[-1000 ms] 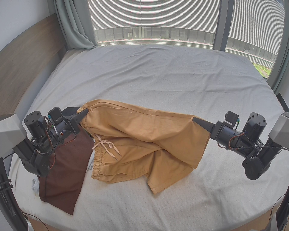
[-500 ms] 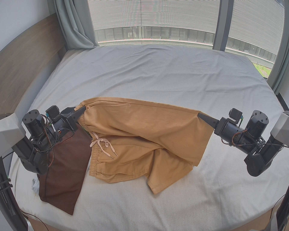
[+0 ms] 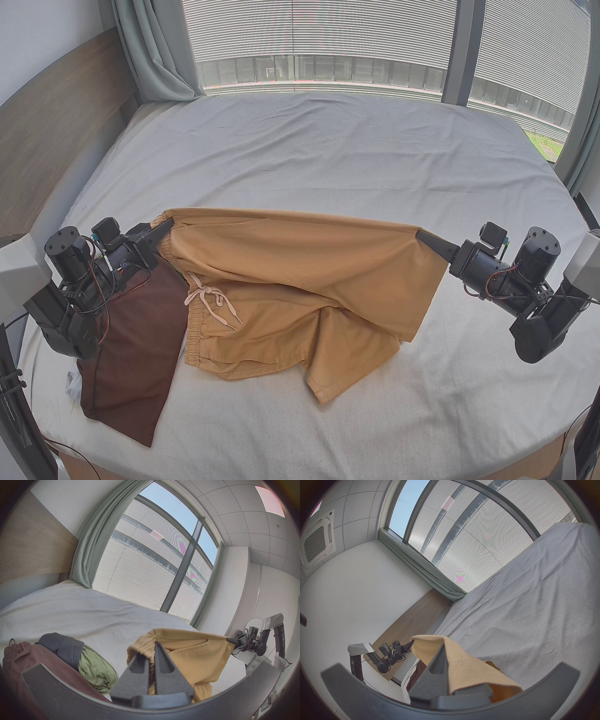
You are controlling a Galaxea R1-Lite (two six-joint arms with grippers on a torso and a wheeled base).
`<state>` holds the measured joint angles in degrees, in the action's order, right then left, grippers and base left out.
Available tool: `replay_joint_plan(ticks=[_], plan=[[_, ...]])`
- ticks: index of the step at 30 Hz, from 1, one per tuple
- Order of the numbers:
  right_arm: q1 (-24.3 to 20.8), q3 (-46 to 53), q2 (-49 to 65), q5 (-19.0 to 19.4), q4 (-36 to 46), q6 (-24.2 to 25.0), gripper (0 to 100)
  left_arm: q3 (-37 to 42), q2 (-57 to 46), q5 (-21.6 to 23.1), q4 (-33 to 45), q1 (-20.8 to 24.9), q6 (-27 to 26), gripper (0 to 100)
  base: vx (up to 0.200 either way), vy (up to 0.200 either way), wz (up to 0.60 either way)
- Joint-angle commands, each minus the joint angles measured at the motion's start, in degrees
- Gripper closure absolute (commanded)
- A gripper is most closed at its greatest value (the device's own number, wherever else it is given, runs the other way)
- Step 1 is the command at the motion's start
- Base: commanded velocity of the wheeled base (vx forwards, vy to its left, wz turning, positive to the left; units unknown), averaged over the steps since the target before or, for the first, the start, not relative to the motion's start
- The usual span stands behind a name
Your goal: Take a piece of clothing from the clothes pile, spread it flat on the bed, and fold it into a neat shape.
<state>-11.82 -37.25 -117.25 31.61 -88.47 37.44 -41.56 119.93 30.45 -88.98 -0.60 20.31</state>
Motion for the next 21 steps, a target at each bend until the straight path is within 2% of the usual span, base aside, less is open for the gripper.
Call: replay_joint_plan(ticks=[1,21], plan=[[0.84,-0.1,-0.08,-0.06,-0.04,0.0,100,-0.1,0.39,-0.22,-0.05,-0.19,0.08,100,0.0,0.0,0.0],[2.77,-0.8,-0.44,0.03,-0.04,-1.49,100,-1.07,1.27,-0.31,-0.05,-0.9,-0.01,100,0.0,0.0,0.0]])
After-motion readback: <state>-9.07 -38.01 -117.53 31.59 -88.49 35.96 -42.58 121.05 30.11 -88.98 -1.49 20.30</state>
